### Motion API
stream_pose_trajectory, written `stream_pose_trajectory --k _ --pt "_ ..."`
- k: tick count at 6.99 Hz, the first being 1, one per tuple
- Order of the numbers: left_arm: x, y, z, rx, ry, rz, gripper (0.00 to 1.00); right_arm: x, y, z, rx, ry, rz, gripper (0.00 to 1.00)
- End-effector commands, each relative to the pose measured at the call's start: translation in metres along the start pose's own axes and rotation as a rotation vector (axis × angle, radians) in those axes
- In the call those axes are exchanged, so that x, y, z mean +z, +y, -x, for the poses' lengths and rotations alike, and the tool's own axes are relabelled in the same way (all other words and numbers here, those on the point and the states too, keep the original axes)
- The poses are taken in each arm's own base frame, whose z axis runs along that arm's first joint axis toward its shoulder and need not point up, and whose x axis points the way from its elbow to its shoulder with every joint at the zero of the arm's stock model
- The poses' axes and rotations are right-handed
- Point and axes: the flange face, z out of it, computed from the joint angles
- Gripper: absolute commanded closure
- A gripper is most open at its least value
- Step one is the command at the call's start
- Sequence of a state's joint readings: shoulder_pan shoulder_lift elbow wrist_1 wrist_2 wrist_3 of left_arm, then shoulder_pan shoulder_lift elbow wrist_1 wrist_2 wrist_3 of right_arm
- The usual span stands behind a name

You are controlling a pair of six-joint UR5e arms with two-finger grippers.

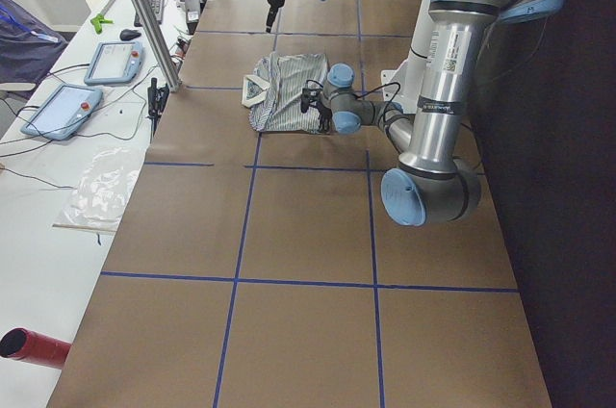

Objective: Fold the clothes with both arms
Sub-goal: 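Move the left gripper to the folded shirt's side edge while the right arm withdraws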

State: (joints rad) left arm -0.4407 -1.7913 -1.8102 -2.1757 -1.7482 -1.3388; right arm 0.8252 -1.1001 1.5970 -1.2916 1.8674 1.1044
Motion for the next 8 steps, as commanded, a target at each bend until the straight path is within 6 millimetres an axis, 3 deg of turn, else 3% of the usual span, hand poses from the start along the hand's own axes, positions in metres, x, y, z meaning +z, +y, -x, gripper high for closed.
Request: stream_pose_trajectory --k 1,2,3,4,7,8 --pt "0.005 0.010 0.003 0.005 -0.012 0.004 0.43 0.001 0.000 -0.002 0.001 0.003 0.001 0.00" --pt "0.006 0.013 0.002 -0.029 -0.012 0.006 0.49 0.001 0.001 -0.002 0.001 0.002 0.002 0.00" --pt "0.007 0.015 0.001 -0.038 -0.012 0.001 0.61 0.001 0.001 -0.002 0.001 0.002 0.002 0.00" --pt "0.007 0.015 -0.001 -0.058 -0.009 0.002 0.97 0.001 0.001 -0.002 0.001 0.002 0.002 0.00" --pt "-0.005 0.016 -0.003 -0.046 0.002 -0.002 1.00 0.001 0.001 -0.002 0.002 0.003 0.001 0.00" --pt "-0.011 0.023 0.021 -0.019 -0.027 0.010 1.00 0.001 0.002 -0.002 0.004 0.001 0.001 0.00"
